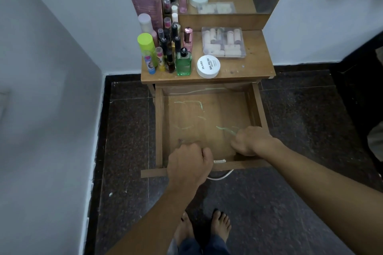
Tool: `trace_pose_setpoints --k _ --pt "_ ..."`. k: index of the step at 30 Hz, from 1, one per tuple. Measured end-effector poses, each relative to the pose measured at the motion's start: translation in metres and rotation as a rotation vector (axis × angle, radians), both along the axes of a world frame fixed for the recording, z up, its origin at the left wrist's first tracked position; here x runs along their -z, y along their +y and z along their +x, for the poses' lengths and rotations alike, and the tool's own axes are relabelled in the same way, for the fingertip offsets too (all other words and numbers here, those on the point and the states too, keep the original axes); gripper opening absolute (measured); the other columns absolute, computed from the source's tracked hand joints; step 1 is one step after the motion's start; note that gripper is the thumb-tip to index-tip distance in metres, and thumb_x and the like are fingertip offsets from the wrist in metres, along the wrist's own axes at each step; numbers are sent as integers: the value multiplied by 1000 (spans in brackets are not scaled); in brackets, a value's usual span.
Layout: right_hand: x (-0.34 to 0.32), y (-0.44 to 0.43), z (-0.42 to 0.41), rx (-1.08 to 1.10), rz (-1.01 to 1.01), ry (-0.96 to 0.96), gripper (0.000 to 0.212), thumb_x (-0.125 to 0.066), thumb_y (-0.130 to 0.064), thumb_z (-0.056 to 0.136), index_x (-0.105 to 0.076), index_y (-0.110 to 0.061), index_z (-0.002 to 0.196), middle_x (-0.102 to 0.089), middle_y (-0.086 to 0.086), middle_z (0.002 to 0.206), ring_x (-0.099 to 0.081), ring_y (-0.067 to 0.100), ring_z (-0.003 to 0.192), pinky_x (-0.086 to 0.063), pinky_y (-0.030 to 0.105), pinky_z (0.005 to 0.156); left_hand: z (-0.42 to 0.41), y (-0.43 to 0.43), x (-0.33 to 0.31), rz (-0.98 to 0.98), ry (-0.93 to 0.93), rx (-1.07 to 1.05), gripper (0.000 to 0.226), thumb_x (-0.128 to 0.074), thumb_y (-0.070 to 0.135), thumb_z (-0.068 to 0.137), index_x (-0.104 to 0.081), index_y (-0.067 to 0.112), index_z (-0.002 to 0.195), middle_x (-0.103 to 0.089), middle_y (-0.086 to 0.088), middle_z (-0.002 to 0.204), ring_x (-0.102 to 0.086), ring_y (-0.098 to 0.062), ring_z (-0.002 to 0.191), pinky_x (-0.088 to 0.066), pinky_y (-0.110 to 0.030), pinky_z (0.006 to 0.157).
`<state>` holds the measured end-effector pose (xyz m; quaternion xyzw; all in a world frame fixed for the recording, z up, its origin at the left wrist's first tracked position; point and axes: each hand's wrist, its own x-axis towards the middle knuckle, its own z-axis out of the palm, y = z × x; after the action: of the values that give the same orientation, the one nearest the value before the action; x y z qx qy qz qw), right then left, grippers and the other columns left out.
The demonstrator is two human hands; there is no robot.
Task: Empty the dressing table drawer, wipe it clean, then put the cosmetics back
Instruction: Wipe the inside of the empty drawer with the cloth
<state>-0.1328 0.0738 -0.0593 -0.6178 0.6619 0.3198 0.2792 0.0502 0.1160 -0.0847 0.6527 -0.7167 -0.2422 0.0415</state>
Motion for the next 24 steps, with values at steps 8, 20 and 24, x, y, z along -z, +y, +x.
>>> trace_pose_setpoints --k 8,20,24 --pt "-12 1 1 1606 -284 -971 27 -42 -6 90 -64 -1 104 -71 19 97 -69 34 87 -60 42 75 25 -12 -7 -200 165 -304 13 -50 24 91 -56 20 80 -55 6 70 -53 -16 61 -38 -30 54" --pt "7 -55 46 2337 -843 -1281 31 -38 -12 104 -55 -7 130 -57 12 123 -58 26 108 -49 38 104 30 -15 -3 -58 56 -529 14 -51 30 88 -56 21 79 -59 1 73 -55 -27 66 -49 -37 62" --pt "21 -78 54 2265 -943 -1198 53 -35 -8 100 -42 -11 152 -49 13 148 -54 30 129 -45 38 108 30 -17 0 -52 45 -551 16 -50 29 87 -55 20 74 -56 3 68 -55 -24 62 -51 -37 62"
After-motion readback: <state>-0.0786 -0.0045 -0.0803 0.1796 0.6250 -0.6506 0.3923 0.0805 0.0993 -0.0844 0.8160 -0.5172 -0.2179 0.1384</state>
